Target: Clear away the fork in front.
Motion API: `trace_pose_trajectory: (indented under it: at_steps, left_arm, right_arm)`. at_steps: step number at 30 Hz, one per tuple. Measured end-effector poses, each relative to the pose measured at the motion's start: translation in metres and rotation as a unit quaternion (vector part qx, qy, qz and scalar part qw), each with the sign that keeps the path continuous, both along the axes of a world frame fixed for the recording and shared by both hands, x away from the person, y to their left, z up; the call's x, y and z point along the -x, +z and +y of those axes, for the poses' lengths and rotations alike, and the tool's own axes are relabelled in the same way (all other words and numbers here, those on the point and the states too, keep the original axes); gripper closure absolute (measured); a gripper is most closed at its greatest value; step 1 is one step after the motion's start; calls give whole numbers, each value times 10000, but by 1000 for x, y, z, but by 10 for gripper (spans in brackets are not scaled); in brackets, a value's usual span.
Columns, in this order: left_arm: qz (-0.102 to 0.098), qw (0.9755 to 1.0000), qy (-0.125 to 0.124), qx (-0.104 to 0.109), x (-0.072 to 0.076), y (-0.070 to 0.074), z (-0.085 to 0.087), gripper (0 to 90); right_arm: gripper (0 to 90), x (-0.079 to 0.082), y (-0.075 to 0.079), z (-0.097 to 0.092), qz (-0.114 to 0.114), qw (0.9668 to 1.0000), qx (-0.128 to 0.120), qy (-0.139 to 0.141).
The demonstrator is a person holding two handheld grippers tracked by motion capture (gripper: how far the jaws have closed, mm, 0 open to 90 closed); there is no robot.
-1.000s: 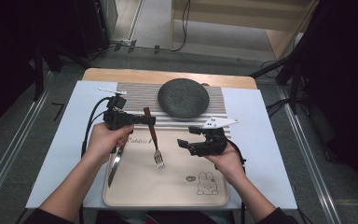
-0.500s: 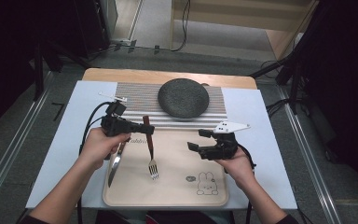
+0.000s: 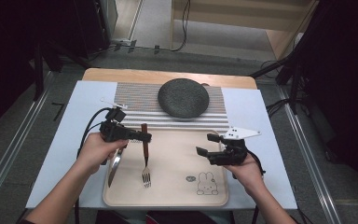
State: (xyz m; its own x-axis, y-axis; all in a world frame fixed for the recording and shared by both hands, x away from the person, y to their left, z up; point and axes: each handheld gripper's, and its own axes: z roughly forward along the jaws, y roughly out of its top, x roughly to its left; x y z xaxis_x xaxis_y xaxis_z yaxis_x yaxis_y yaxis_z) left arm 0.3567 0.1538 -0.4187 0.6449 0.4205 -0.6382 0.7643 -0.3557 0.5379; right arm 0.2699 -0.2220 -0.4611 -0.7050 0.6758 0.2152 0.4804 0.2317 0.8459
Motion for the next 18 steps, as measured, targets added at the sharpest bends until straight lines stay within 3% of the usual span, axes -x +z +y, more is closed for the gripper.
trace_pose_trajectory:
  at_steps: [7,10,18]
  left_arm:
    - [-169,9994,286,-50,-4,-11,-2,778]
    - [-260,9985,442,-184,-6,-16,-3,765]
    - [-360,9970,580,-354,-10,-31,-6,732]
  right_arm:
    - [249,8,-2,-11,19,10000,41,-83]
    - [249,12,-4,-15,57,9999,45,-101]
    - [249,17,-7,-20,106,9998,99,-137]
